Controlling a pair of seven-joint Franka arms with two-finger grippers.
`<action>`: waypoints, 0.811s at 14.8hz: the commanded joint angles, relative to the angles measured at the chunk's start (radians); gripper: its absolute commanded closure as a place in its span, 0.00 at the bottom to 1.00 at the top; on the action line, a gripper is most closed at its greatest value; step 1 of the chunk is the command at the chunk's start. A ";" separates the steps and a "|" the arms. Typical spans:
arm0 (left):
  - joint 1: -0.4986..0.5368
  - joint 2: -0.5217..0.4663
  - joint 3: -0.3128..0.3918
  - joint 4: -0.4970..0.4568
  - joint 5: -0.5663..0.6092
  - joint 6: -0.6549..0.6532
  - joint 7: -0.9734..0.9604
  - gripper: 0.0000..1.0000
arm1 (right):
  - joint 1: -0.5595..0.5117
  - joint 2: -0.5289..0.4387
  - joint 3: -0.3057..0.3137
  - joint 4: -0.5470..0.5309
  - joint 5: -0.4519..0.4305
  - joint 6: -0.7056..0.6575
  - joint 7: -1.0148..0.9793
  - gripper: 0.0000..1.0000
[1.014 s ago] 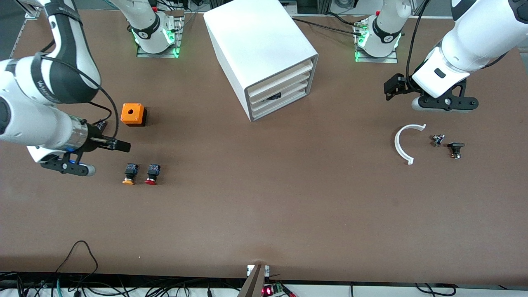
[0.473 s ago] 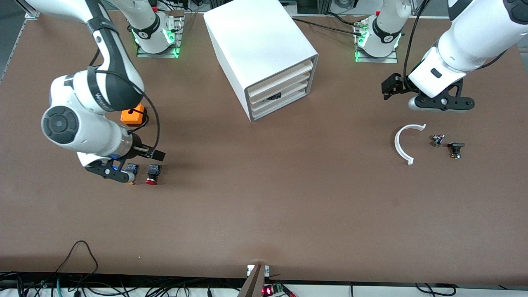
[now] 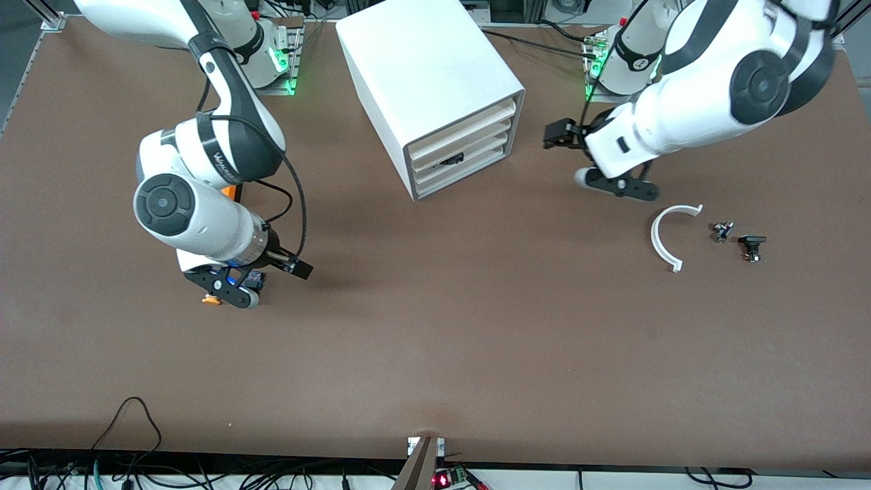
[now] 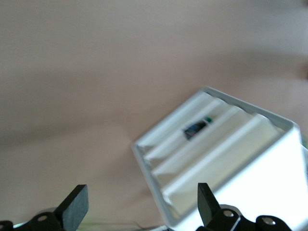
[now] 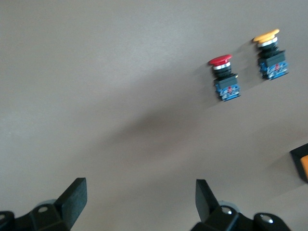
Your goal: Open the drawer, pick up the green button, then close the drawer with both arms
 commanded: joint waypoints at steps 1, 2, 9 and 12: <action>0.005 0.065 -0.047 0.015 -0.073 -0.017 0.123 0.00 | 0.031 0.060 -0.002 0.098 0.003 -0.015 0.091 0.00; 0.006 0.096 -0.048 0.015 -0.119 -0.016 0.187 0.00 | 0.042 0.073 -0.002 0.118 0.003 -0.015 0.127 0.00; 0.037 0.194 -0.048 0.012 -0.204 -0.026 0.434 0.00 | 0.129 0.178 -0.005 0.233 0.000 0.006 0.348 0.00; 0.029 0.288 -0.048 0.004 -0.209 0.042 0.686 0.00 | 0.164 0.205 -0.007 0.241 0.000 0.062 0.434 0.00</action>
